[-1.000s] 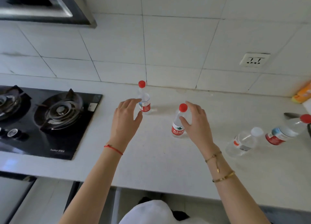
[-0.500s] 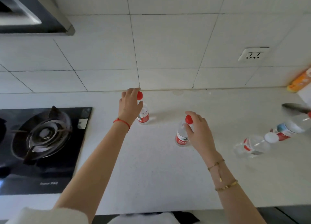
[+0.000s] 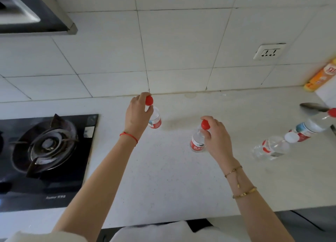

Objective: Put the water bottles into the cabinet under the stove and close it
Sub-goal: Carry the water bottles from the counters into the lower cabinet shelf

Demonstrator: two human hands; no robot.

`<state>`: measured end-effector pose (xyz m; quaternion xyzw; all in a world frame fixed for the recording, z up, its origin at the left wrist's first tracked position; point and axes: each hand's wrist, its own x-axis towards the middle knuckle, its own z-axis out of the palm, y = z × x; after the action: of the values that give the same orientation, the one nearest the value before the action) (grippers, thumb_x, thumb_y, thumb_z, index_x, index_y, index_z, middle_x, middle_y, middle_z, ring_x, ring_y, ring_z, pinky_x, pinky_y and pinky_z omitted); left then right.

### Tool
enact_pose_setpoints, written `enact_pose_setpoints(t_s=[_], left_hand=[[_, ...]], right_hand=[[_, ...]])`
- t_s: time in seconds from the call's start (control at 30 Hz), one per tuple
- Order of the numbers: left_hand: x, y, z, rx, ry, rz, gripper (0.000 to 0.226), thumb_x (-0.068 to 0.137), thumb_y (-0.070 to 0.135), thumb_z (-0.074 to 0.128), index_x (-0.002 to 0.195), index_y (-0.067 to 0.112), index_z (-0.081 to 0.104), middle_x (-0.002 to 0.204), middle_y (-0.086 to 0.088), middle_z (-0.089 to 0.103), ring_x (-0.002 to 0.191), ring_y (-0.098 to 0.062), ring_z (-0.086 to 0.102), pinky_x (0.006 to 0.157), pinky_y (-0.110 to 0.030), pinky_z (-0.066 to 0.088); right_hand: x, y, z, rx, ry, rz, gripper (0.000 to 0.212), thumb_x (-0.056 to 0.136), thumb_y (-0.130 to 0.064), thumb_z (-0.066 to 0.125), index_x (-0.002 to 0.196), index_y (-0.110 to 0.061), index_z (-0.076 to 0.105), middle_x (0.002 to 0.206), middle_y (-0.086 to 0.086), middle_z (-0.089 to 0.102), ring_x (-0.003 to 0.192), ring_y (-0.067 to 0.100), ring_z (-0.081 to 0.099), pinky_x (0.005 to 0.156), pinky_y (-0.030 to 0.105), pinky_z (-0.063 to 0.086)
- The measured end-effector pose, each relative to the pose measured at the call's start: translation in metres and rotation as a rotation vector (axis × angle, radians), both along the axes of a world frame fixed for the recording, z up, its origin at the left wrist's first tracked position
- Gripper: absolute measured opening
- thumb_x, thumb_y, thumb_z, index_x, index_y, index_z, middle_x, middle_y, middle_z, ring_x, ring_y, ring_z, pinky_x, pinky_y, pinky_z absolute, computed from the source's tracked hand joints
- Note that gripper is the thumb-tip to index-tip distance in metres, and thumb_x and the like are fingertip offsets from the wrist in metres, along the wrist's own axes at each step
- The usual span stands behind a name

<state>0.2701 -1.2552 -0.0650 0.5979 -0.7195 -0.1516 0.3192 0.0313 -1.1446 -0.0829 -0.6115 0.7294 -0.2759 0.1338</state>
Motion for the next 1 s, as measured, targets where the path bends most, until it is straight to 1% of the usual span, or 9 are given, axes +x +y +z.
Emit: enact_pose_setpoints(t_s=[0.17, 0.37, 0.47, 0.53, 0.67, 0.8, 0.93, 1.0], left_hand=[[0.01, 0.045, 0.024, -0.058, 0.036, 0.02, 0.035, 0.082, 0.011, 0.062, 0.116, 0.017, 0.058, 0.102, -0.004, 0.065, 0.091, -0.026, 0.06, 0.077, -0.046, 0.055], [0.014, 0.139, 0.031, -0.05, 0.065, 0.14, 0.035, 0.082, 0.011, 0.064, 0.116, 0.019, 0.059, 0.099, -0.004, 0.066, 0.089, -0.025, 0.061, 0.077, -0.047, 0.056], [0.015, 0.199, 0.03, -0.041, 0.086, 0.269, 0.036, 0.082, 0.012, 0.067, 0.116, 0.021, 0.06, 0.101, -0.001, 0.067, 0.089, -0.021, 0.063, 0.076, -0.044, 0.058], [0.014, 0.242, 0.031, -0.03, 0.099, 0.365, 0.037, 0.083, 0.014, 0.067, 0.118, 0.023, 0.06, 0.105, -0.001, 0.067, 0.09, -0.018, 0.064, 0.077, -0.041, 0.059], [0.01, 0.327, 0.034, -0.059, 0.097, 0.539, 0.037, 0.085, 0.012, 0.067, 0.12, 0.019, 0.06, 0.109, 0.0, 0.067, 0.095, -0.014, 0.063, 0.082, -0.032, 0.059], [0.009, 0.406, 0.033, -0.047, 0.056, 0.748, 0.037, 0.082, 0.014, 0.069, 0.117, 0.024, 0.062, 0.102, 0.0, 0.07, 0.085, -0.017, 0.067, 0.08, -0.036, 0.058], [0.014, 0.479, 0.032, -0.055, 0.032, 0.929, 0.034, 0.081, 0.014, 0.069, 0.113, 0.024, 0.064, 0.099, 0.001, 0.072, 0.087, -0.018, 0.066, 0.078, -0.032, 0.055], [0.018, 0.514, 0.031, -0.064, 0.042, 0.979, 0.034, 0.081, 0.012, 0.07, 0.113, 0.022, 0.064, 0.1, 0.001, 0.071, 0.089, -0.019, 0.066, 0.079, -0.036, 0.057]], right_hand=[[0.011, 0.019, 0.013, -0.062, 0.007, 0.066, 0.038, 0.087, -0.006, 0.057, 0.119, -0.024, 0.052, 0.107, -0.006, 0.061, 0.102, 0.019, 0.05, 0.07, 0.026, 0.035], [0.021, 0.051, 0.03, -0.101, -0.037, 0.248, 0.036, 0.089, -0.01, 0.06, 0.12, -0.024, 0.053, 0.105, -0.004, 0.062, 0.098, 0.018, 0.052, 0.071, 0.026, 0.035], [0.027, 0.074, 0.036, -0.107, -0.047, 0.379, 0.037, 0.088, -0.01, 0.061, 0.12, -0.025, 0.053, 0.107, -0.004, 0.063, 0.099, 0.019, 0.054, 0.073, 0.026, 0.037], [0.031, 0.092, 0.039, -0.105, -0.037, 0.482, 0.036, 0.088, -0.009, 0.061, 0.12, -0.024, 0.053, 0.107, -0.003, 0.063, 0.101, 0.019, 0.054, 0.074, 0.025, 0.036], [0.042, 0.133, 0.043, -0.087, -0.019, 0.69, 0.033, 0.089, -0.012, 0.061, 0.12, -0.022, 0.053, 0.108, 0.0, 0.063, 0.102, 0.02, 0.055, 0.074, 0.024, 0.037], [0.06, 0.176, 0.042, -0.049, -0.017, 0.882, 0.032, 0.091, -0.016, 0.058, 0.122, -0.021, 0.052, 0.112, 0.004, 0.062, 0.102, 0.021, 0.057, 0.077, 0.024, 0.041], [0.089, 0.22, 0.038, -0.032, -0.031, 1.066, 0.032, 0.09, -0.017, 0.061, 0.122, -0.02, 0.052, 0.109, 0.004, 0.063, 0.098, 0.021, 0.058, 0.077, 0.024, 0.043], [0.108, 0.243, 0.037, -0.045, -0.032, 1.154, 0.033, 0.089, -0.018, 0.063, 0.121, -0.018, 0.053, 0.106, 0.004, 0.063, 0.093, 0.018, 0.057, 0.074, 0.023, 0.041]])
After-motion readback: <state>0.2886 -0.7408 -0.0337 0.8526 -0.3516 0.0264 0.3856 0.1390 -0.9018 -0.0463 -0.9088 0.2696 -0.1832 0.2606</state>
